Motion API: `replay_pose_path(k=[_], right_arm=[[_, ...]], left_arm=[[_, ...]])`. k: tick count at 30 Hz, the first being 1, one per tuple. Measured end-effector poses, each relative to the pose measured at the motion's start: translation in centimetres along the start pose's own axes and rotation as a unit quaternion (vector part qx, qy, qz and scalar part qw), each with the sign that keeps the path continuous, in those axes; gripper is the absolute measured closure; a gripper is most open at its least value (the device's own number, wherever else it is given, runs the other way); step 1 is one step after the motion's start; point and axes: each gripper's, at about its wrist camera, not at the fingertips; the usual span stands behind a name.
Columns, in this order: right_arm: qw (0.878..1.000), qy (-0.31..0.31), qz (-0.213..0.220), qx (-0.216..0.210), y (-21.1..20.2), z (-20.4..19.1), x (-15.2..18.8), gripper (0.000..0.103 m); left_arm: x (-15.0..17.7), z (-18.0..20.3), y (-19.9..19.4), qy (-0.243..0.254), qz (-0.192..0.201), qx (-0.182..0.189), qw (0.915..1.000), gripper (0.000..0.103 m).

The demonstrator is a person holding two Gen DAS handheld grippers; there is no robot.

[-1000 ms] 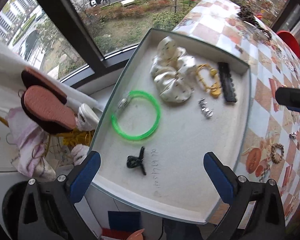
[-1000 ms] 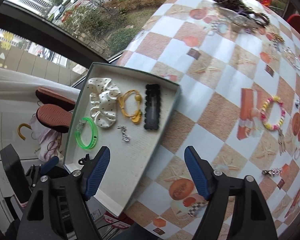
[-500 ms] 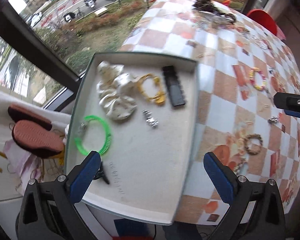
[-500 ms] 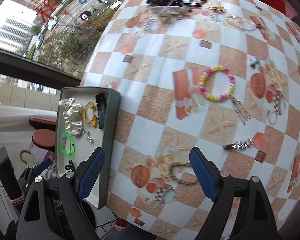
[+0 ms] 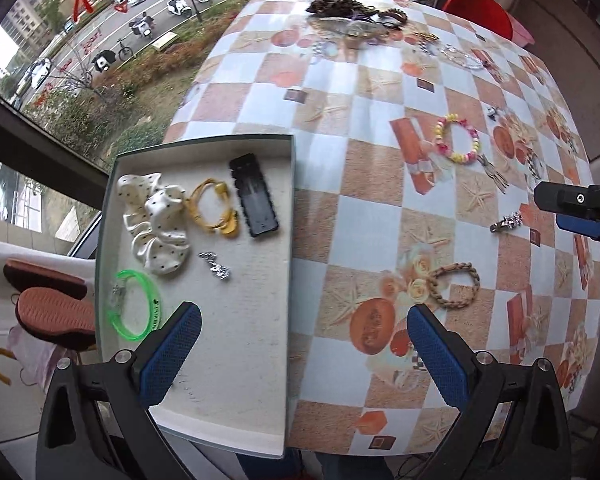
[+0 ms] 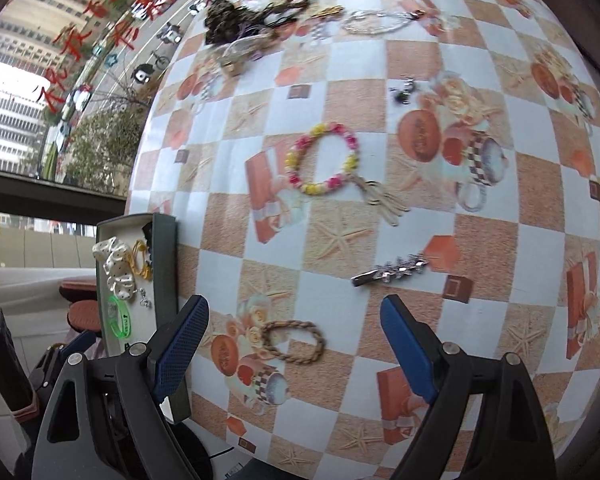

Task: Organize jewelry
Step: 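Grasp the braided brown bracelet with the left tool while the right tool grasps the silver star barrette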

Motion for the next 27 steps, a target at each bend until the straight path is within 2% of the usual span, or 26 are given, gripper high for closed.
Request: replay_pose_path(k=[6,13,20,27], right_arm=[[0.999,0.021,0.026,0.014,-1.1,2.5,-0.1,0.013],[0.998,0.03,-0.021,0.042,-0.4,4.8,-0.5,0.013],[0.997,0.03,-0.03,0.059,0.2,5.8,-1.7,0.013],[0.996,0.014,-0.038,0.077,1.1,5.9,-2.5,0.013]], left_arm=[[-1.0,1.7,0.6,0.01,-0.003,0.003,0.9999,0.0],[-2.2,2.9,1.8,0.003,-0.015,0.027,0.9995,0.0],[-2.6,4.2,3.3,0.016,-0.028,0.037,0.9988,0.0],[-1.8,5.9,4.4,0.049,-0.036,0.045,0.9971,0.0]])
Point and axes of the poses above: each gripper's, at about its wrist camera, not at the fingertips, and y roughly the way its jaws point, z to its right, x to its underside, and after that the axes turned 6 degrees about -x, right-handed
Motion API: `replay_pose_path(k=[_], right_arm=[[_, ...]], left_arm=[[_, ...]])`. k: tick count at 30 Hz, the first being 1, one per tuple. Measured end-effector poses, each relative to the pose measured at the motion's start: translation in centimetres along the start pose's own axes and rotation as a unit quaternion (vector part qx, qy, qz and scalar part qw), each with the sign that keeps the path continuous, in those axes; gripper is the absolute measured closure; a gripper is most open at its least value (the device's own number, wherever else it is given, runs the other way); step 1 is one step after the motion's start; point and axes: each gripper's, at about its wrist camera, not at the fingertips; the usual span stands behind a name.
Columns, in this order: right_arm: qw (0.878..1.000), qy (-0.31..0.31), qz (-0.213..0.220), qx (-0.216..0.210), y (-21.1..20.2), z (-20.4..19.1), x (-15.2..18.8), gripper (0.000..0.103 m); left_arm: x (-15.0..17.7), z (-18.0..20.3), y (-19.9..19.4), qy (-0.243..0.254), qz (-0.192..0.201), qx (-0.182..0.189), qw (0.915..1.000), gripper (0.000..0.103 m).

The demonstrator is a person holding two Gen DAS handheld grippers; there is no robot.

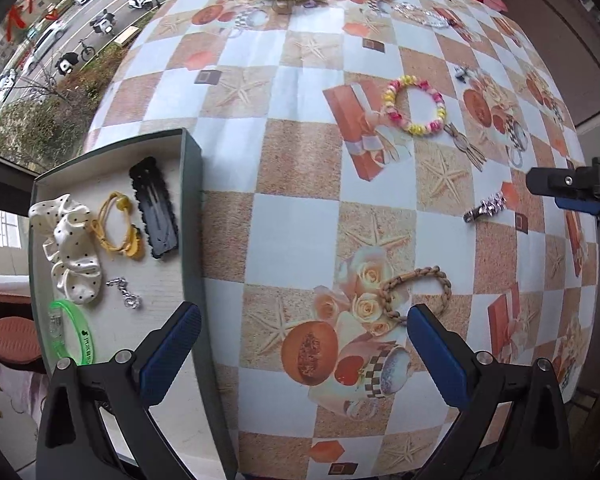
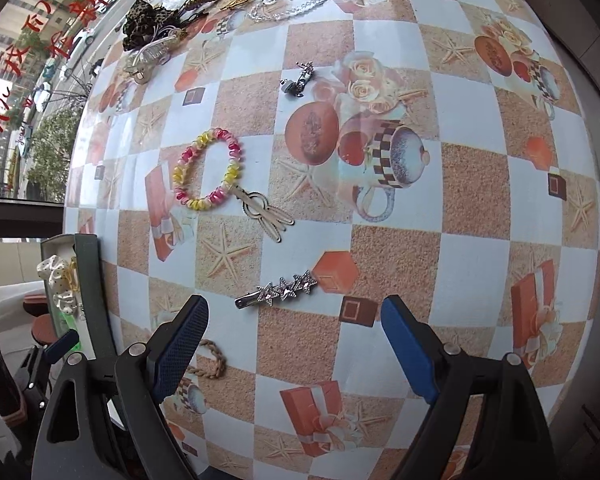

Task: Organize jewelry
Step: 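Grasp the braided brown bracelet with the left tool while the right tool grasps the silver star barrette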

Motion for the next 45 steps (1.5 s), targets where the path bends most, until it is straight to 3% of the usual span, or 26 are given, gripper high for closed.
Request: replay_pose_path(k=[6,12,17,19,24,28,35,39,41,43,45], right_arm=[[0.999,-0.011,-0.02,0.022,1.8,0.1,0.7,0.013],[1.0,0.005,-0.025,0.018,3.1,0.6,1.0,0.013],[0.996,-0.08,-0.025,0.032,3.6,-0.9,1.1,0.023],[0.99,-0.134,-0.027,0.036,3.8,-1.8,1.2,0.023],[0.962,-0.263,-0.038,0.067,4.7,-3.7,1.6,0.023],[0.947,-0.311,-0.045,0.073,5.8,-4.3,1.5,0.026],[0.923,-0.372,-0.031,0.091,6.9,-5.8,2.0,0.033],[0.921,-0.379,-0.028,0.089,7.2,-7.1,3.3,0.047],[0.919,-0.382,-0.029,0.088,7.1,-7.6,3.8,0.063],[0.919,-0.382,-0.03,0.093,7.4,-8.0,4.0,0.063],[0.921,-0.376,-0.03,0.094,7.5,-8.4,4.3,0.063]], left_arm=[[0.2,1.7,1.3,0.021,-0.008,0.008,0.9997,0.0],[0.0,2.9,2.6,0.035,-0.006,0.011,0.9993,0.0],[-0.1,3.5,3.3,0.051,-0.009,0.019,0.9985,0.005],[0.0,3.4,3.3,0.058,-0.008,0.026,0.9979,0.005],[-0.1,3.9,3.9,0.077,-0.01,0.037,0.9963,0.005],[0.0,4.7,5.0,0.082,-0.016,0.039,0.9957,0.015],[0.2,6.3,5.5,0.094,0.001,0.022,0.9953,0.017],[0.7,7.6,4.9,0.108,0.01,0.01,0.9941,0.035],[0.8,8.4,4.6,0.114,0.013,0.01,0.9933,0.048],[0.7,9.0,4.3,0.12,0.014,0.012,0.9927,0.068],[0.7,9.4,4.2,0.121,0.012,0.017,0.9925,0.082]])
Point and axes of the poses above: each gripper's, at about its wrist camera, not at the fingertips, and y roughly the way its jaws point, z to its right, x to its underside, and after that the axes turned 6 degrees about -x, right-handed
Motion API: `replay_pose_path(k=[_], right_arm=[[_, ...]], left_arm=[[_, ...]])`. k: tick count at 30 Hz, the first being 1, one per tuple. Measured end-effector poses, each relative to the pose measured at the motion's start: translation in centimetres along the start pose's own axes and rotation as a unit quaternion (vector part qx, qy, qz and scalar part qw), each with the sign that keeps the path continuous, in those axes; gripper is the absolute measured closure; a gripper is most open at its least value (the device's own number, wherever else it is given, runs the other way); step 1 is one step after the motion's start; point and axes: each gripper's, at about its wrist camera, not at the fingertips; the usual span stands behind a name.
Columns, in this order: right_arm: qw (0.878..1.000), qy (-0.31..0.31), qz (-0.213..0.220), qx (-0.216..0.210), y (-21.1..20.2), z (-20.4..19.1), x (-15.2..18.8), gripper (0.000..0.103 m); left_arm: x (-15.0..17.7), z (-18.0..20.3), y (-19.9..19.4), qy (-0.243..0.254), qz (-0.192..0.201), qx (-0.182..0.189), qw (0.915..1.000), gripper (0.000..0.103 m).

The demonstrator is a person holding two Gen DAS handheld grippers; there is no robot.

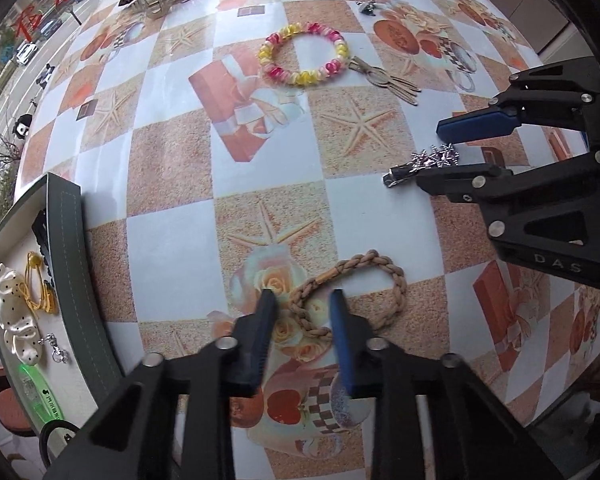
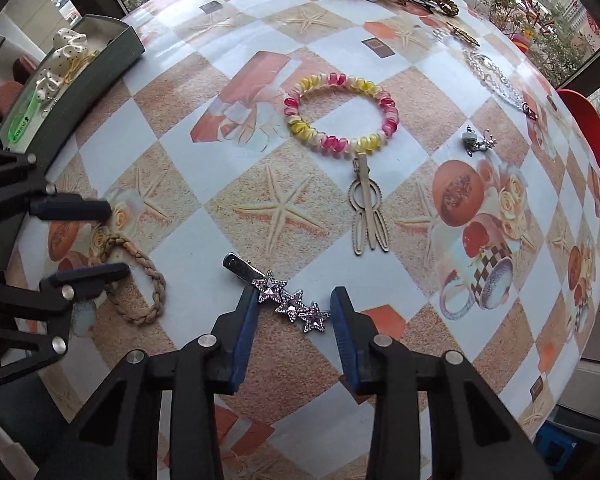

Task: Organize jewelry
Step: 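Grasp the braided brown bracelet with the left tool while the right tool grasps the silver star barrette, then carry the braided bracelet into the box and open the left tool while the right tool releases the barrette there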

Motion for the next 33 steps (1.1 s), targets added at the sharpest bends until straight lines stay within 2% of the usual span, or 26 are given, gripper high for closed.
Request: replay_pose_path(k=[1,7,17,25,33], right_arm=[[1.0,0.005,0.0,0.002,-0.4,0.4,0.6,0.063],[0.998,0.065,-0.002,-0.017,-1.8,0.8,2.3,0.063],[0.978,0.198,0.01,-0.059,-3.3,4.3,4.3,0.063],[0.97,0.231,0.023,-0.074,-5.4,4.1,4.7,0.063],[0.97,0.225,0.038,-0.079,-7.6,2.8,3.6,0.063]], left_arm=[[0.0,0.1,0.0,-0.002,-0.001,0.005,1.0,0.091],[-0.2,-1.3,-0.7,-0.05,-0.011,0.058,0.9971,0.091],[-0.7,-4.0,-2.4,-0.081,0.004,0.081,0.9934,0.092],[1.8,-6.3,-5.8,-0.095,0.02,0.087,0.9914,0.092],[2.9,-8.7,-8.5,-0.121,0.048,0.088,0.9876,0.092]])
Point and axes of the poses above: each gripper's, at about its wrist camera, not at the fingertips, and y roughly the way its jaws point, z to its right, x to its underside, and after that the axes turned 6 degrees about -x, right-handed
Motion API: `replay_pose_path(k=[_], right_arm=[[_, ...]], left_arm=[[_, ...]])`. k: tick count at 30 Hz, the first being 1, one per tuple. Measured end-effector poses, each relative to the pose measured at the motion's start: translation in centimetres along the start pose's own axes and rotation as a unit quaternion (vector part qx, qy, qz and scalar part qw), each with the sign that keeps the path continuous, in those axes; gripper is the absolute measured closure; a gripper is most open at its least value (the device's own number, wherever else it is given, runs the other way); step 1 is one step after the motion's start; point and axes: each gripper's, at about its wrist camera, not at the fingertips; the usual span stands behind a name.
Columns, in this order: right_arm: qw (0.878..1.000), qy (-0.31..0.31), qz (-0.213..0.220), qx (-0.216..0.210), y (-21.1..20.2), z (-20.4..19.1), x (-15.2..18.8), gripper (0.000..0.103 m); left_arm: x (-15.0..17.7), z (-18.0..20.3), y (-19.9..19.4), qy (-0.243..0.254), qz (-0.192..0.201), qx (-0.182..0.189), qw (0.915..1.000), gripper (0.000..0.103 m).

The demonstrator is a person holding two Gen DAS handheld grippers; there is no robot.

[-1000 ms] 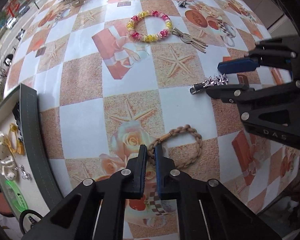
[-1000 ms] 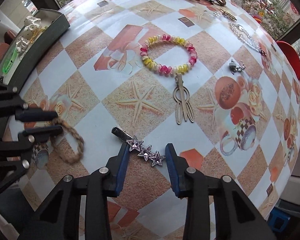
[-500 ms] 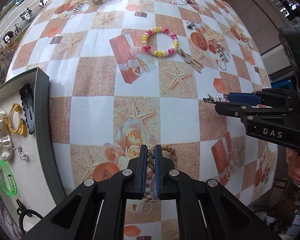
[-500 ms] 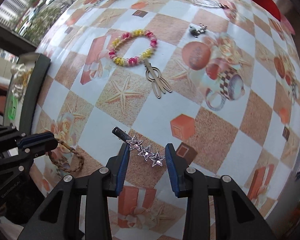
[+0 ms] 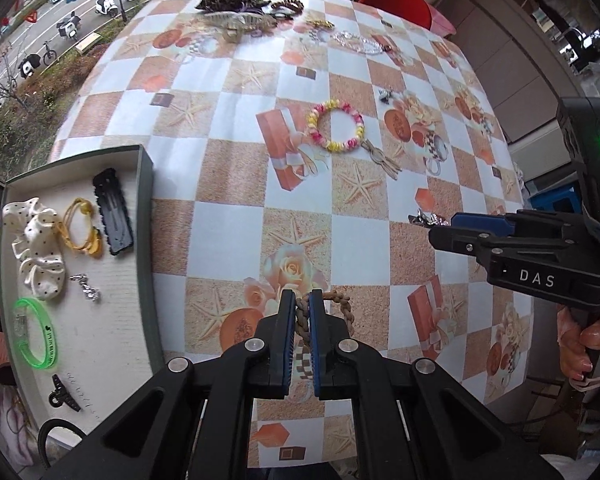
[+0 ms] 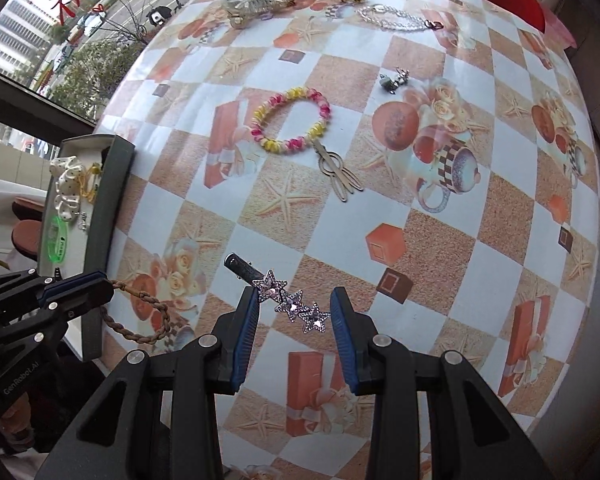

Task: Organize jewelry
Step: 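Carry the braided bracelet into the box and open the left tool while the right tool releases the barrette there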

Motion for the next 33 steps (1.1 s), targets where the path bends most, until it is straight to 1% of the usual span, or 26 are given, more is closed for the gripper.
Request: replay_pose_path(k=[12,21,27,33], right_arm=[[0.999,-0.04,0.013,-0.018,-1.1,-5.0,-2.0,0.063],[0.995,-0.09,0.016,-0.04,-1.1,-10.4,-4.1,0.063],[0.99,-0.13,0.009,-0.054,-0.2,-14.5,-5.0,0.063],[0.983,-0.171,-0.01,-0.064,1.8,-18.9,-5.4,0.063]], left_arm=[[0.8,-4.8,-4.3,-0.05,0.046,-0.01,0.9976,0.092],[2.8,-9.7,-7.0,-0.108,0.071,-0.028,0.9912,0.092],[4.6,-12.9,-7.8,-0.145,0.076,-0.043,0.9855,0.092],[6.6,-15.2,-7.2,-0.173,0.066,-0.052,0.9813,0.092]])
Point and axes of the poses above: each gripper's, at about its wrist camera, not at the fingertips, and y roughly the way its jaws point, z to its right, x to its underside, and after that the axes turned 6 degrees about -x, right-handed
